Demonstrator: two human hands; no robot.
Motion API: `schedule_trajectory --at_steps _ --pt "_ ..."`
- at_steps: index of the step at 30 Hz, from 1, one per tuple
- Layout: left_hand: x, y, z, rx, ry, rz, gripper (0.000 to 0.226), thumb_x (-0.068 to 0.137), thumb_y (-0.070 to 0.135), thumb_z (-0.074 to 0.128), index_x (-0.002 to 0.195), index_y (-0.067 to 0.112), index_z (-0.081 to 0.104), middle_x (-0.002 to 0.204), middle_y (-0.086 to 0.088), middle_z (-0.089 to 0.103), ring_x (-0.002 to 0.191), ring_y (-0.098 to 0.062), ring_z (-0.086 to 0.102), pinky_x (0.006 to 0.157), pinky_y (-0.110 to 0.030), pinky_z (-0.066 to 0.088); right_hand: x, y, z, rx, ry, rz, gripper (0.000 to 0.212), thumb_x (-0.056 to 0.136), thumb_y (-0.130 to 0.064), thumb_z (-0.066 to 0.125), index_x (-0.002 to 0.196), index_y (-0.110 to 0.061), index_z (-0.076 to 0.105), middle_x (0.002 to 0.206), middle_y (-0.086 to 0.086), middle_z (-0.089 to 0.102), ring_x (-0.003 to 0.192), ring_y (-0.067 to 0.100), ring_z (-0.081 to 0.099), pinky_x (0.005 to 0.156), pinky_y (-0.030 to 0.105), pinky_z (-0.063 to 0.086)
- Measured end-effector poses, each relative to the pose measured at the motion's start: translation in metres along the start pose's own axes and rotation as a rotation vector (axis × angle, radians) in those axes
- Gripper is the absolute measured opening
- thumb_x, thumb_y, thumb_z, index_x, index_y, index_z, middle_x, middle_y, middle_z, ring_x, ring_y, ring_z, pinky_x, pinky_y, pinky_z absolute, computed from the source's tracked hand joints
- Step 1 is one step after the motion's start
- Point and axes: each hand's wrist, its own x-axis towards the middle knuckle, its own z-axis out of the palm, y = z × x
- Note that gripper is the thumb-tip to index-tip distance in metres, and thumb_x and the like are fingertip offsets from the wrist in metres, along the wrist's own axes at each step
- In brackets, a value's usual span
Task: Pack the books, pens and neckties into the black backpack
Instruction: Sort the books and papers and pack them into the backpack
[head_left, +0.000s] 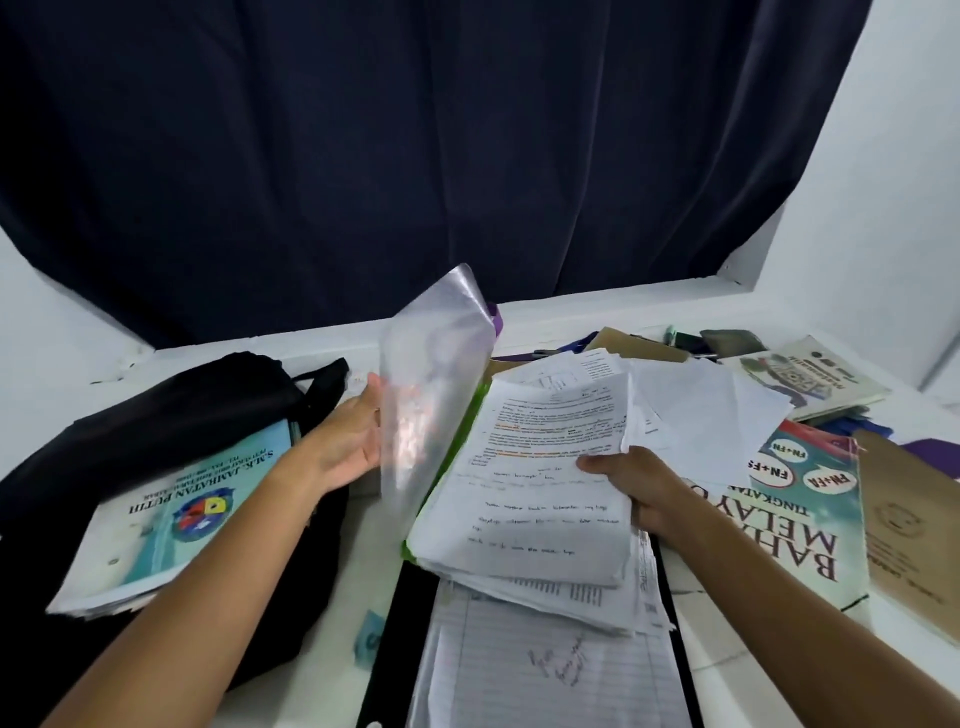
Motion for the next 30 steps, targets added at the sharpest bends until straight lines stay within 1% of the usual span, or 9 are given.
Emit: schedule_trajectory --at_steps 3,5,7,9,13,16,18,25,30 --pt "0.006 -0.005 0.011 0.094 -0.033 -0.041 0.081 0.068 0.081 0.040 0.113 0.018 0.064 0.114 -0.008 0.071 0.116 -0.027 0.063 0.094 -0.045 0.050 -0.007 -0.003 0.003 -0.242 -0.001 -0.050 0.029 0.086 -0.013 0.072 0.114 -0.011 0.066 0.102 0.007 0.075 0.092 0.028 0.072 0.083 0.047 0.058" --pt "0.008 -0.012 0.016 0.298 -0.046 -0.007 0.075 0.070 0.079 0.045 0.110 0.020 0.068 0.110 -0.004 0.073 0.104 -0.020 0.068 0.088 -0.037 0.053 -0.014 -0.007 0.001 -0.349 0.031 -0.060 0.022 0.088 -0.019 0.067 0.109 -0.011 0.066 0.094 0.004 0.073 0.079 0.022 0.071 0.067 0.033 0.057" --pt "0.016 -0.024 0.020 0.567 -0.018 0.051 0.045 0.081 0.058 0.064 0.102 0.020 0.071 0.104 0.000 0.073 0.103 -0.018 0.066 0.085 -0.022 0.051 -0.020 -0.013 -0.005 -0.377 0.097 -0.046 0.018 0.092 -0.014 0.057 0.101 0.000 0.064 0.073 0.011 0.062 0.051 0.020 0.059 0.050 0.024 0.046" --pt "0.026 -0.039 0.023 0.752 -0.030 0.078 0.003 0.088 0.026 0.070 0.090 0.024 0.070 0.094 0.006 0.071 0.094 -0.012 0.064 0.080 -0.015 0.048 -0.025 -0.018 -0.014 -0.316 0.155 -0.003 0.020 0.096 -0.011 0.047 0.091 0.003 0.061 0.061 0.014 0.056 0.040 0.022 0.051 0.049 0.027 0.047" --pt "0.048 -0.062 0.026 0.929 0.139 0.088 0.014 0.075 0.025 0.084 0.080 0.023 0.071 0.088 -0.001 0.073 0.086 -0.018 0.066 0.082 -0.029 0.051 -0.032 -0.023 -0.035 -0.178 0.260 0.064 0.035 0.104 -0.029 0.039 0.086 -0.003 0.054 0.060 0.017 0.059 0.041 0.026 0.057 0.041 0.021 0.042" --pt "0.057 -0.062 0.031 0.870 0.236 0.032 0.023 0.072 0.024 0.086 0.080 0.013 0.067 0.076 0.000 0.064 0.072 -0.016 0.057 0.064 -0.024 0.043 -0.031 -0.017 -0.045 -0.171 0.306 0.048 0.031 0.102 -0.029 0.044 0.091 -0.004 0.056 0.066 0.015 0.057 0.045 0.024 0.051 0.044 0.022 0.031" --pt "0.062 -0.060 0.032 0.748 0.253 -0.036 0.022 0.077 0.021 0.082 0.084 0.008 0.066 0.077 -0.003 0.063 0.075 -0.019 0.055 0.063 -0.025 0.041 -0.030 -0.012 -0.045 -0.195 0.311 0.052 0.027 0.100 -0.026 0.047 0.089 -0.004 0.055 0.068 0.015 0.054 0.041 0.022 0.046 0.040 0.019 0.027" --pt "0.065 -0.057 0.034 0.550 0.216 -0.208 0.027 0.075 0.010 0.083 0.082 0.009 0.056 0.082 -0.013 0.065 0.071 -0.022 0.058 0.064 -0.030 0.047 -0.019 -0.009 -0.032 -0.278 0.310 0.034 0.017 0.093 -0.012 0.051 0.081 -0.003 0.059 0.075 0.016 0.054 0.059 0.024 0.047 0.052 0.025 0.041" --pt "0.063 -0.052 0.042 0.543 0.139 -0.286 0.028 0.079 0.005 0.079 0.074 0.009 0.052 0.071 -0.005 0.070 0.057 -0.015 0.064 0.042 -0.020 0.046 -0.014 -0.013 -0.033 -0.332 0.276 0.049 0.009 0.092 -0.012 0.056 0.088 -0.006 0.061 0.080 0.013 0.053 0.063 0.023 0.050 0.052 0.023 0.044"
